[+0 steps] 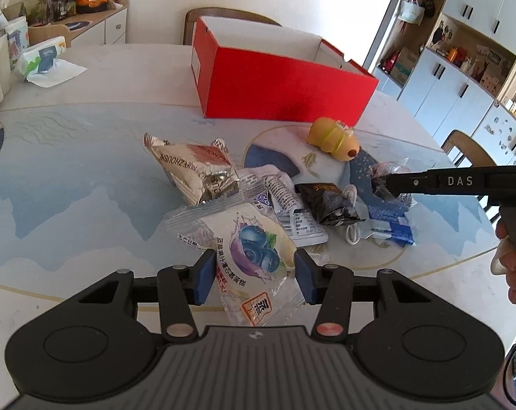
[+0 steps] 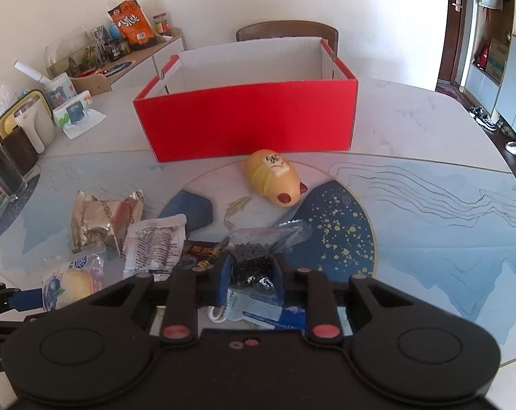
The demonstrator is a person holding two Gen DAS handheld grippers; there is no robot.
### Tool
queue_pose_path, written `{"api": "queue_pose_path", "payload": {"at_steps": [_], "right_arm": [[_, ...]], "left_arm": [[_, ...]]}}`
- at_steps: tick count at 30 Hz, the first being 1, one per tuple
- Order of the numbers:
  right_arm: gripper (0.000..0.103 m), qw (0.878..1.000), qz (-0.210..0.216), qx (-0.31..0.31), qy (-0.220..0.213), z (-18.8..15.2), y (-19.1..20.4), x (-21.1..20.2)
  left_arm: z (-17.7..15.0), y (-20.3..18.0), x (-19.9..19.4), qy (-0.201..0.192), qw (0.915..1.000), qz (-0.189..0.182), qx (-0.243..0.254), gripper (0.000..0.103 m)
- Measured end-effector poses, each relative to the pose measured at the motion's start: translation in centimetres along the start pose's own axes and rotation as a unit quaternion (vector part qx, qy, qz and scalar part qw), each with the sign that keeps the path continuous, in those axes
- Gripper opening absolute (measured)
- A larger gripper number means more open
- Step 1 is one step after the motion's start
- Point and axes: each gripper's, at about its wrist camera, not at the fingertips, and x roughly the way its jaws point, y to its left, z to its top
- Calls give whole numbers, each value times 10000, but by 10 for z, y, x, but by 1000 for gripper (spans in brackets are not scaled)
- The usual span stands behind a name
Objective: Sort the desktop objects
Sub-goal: 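Grasp the black bag with the right tool while the left tool grasps the blueberry bun packet, then lift and carry the black bag and blueberry packet into the red box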
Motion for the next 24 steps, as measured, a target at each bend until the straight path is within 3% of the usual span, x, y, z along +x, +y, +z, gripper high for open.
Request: {"api": "queue_pose_path", "payload": {"at_steps": [24], "right_arm": [[25,9985,251,87,-488,33,12,-43]], "left_arm": [[59,-12,-28,-424,9964,-502,540,48]]}}
